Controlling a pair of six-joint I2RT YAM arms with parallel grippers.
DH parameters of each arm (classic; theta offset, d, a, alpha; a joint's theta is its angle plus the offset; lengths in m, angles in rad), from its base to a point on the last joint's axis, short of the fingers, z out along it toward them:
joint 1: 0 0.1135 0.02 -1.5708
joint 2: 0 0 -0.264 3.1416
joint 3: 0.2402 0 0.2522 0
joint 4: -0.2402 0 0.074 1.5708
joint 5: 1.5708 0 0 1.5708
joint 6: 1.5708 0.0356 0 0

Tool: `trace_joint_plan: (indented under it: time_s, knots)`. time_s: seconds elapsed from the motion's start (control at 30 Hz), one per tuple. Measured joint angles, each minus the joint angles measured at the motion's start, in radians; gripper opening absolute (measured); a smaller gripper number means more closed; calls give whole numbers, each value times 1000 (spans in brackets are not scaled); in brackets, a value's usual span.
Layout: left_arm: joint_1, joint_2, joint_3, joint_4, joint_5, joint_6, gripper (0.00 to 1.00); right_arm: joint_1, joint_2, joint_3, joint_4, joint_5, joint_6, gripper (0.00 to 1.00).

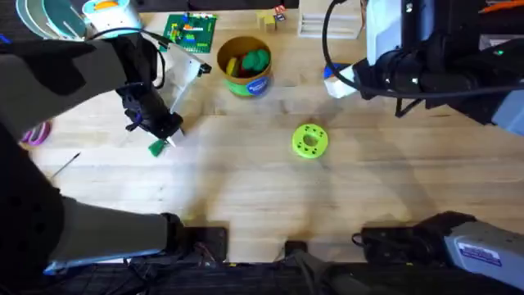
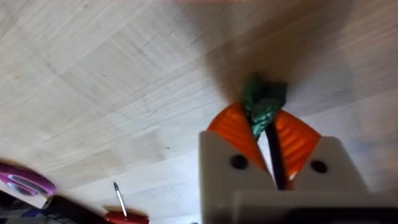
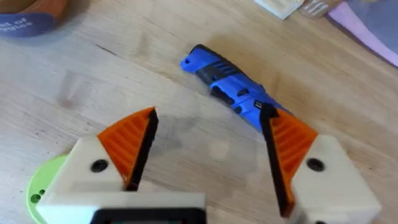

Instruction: Pick up the gripper from the table and insert it into the empty holder that is missing its gripper. Then pick up a screw, insert it into the mounting hole, and use the screwdriver to tighten it. Finally, clean up the table by picking up the vegetable and placing it into the bucket.

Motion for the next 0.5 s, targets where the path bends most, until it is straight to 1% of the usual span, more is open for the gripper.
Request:
trace_joint_plan:
  time_s: [0.03,0.07,0.17,0.23,0.3,0.4,0.47,0.5]
  knots:
    - [2,0,0,12,-1,2,63,0,0,0,0,0,0,993]
    - [3,0,0,23,-1,2,26,0,0,0,0,0,0,994]
    - [4,-10,0,40,1,0,23,0,0,0,0,0,0,994]
    - [4,-39,0,38,8,0,23,0,0,0,0,0,0,994]
    - [4,-89,0,39,32,-1,23,0,0,0,0,0,0,994]
    - [4,-180,17,44,97,-24,23,0,0,0,0,0,0,994]
    - [4,-224,47,75,155,-63,23,0,0,0,0,0,0,994]
    - [4,-243,64,104,197,-93,23,0,0,0,0,0,0,994]
